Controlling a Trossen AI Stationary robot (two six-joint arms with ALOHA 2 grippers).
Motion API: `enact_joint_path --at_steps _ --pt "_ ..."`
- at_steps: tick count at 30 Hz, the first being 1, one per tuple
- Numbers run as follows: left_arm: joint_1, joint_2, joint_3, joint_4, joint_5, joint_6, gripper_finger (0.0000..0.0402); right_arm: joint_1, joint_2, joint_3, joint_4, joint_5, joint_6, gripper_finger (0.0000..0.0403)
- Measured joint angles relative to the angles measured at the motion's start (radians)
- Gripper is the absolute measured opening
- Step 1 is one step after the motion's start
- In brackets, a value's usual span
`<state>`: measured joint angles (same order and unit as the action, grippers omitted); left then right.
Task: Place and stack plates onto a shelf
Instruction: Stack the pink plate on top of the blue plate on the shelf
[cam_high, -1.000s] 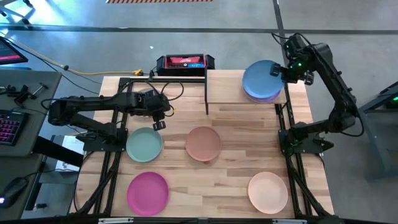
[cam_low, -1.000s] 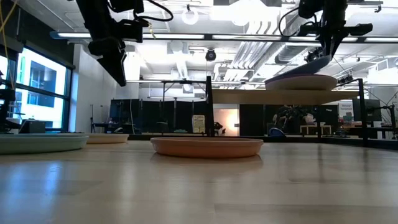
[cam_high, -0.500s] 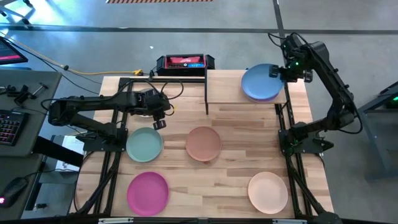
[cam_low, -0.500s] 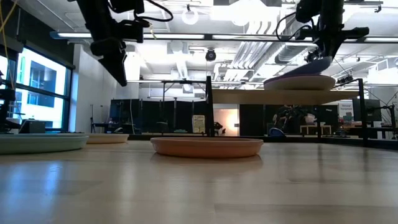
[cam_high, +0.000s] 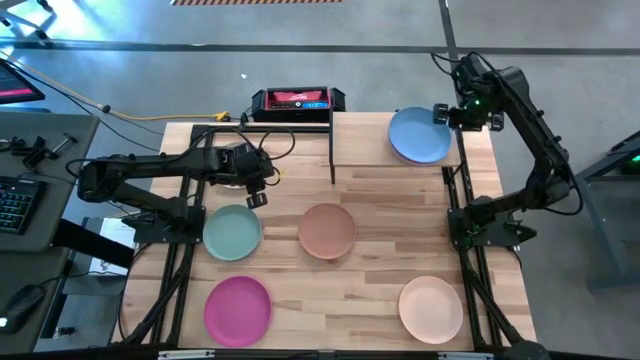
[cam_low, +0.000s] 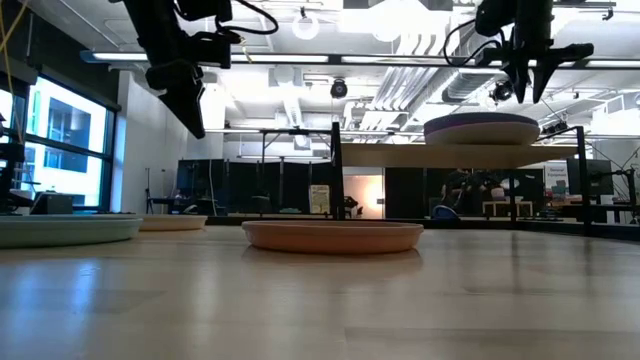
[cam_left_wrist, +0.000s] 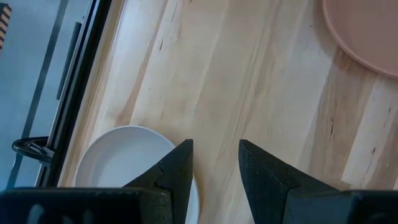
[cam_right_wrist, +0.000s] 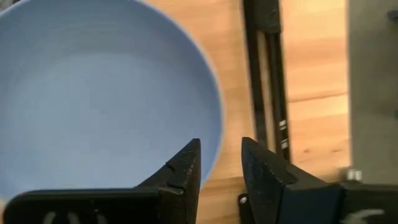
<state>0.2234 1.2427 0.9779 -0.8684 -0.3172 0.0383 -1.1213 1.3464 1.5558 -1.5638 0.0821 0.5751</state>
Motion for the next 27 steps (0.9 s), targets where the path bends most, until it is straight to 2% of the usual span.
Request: enact_joint_path --at_steps 6,9,15,22,27 --pt "0.014 0.0 0.0 -0.003 0.001 0.001 0.012 0.014 0.0 0.0 -0.006 -0.168 -0.015 0.0094" --pt "0.022 0.0 0.0 -0.012 0.011 -0.009 0.012 0.054 0.0 0.0 -0.006 -0.216 -0.018 0.0094" --pt "0.033 0.0 0.0 -0.093 0.079 -0.071 0.012 0.2 -0.014 0.0 -0.007 -0.215 0.01 0.0094" --pt "0.018 0.0 0.0 -0.169 0.155 -0.155 0.012 0.448 -0.019 0.0 0.006 -0.115 0.135 0.0094" --pt "-0.01 0.0 0.0 -0.208 0.163 -0.204 0.012 0.616 -0.019 0.0 0.048 -0.106 0.234 0.0094"
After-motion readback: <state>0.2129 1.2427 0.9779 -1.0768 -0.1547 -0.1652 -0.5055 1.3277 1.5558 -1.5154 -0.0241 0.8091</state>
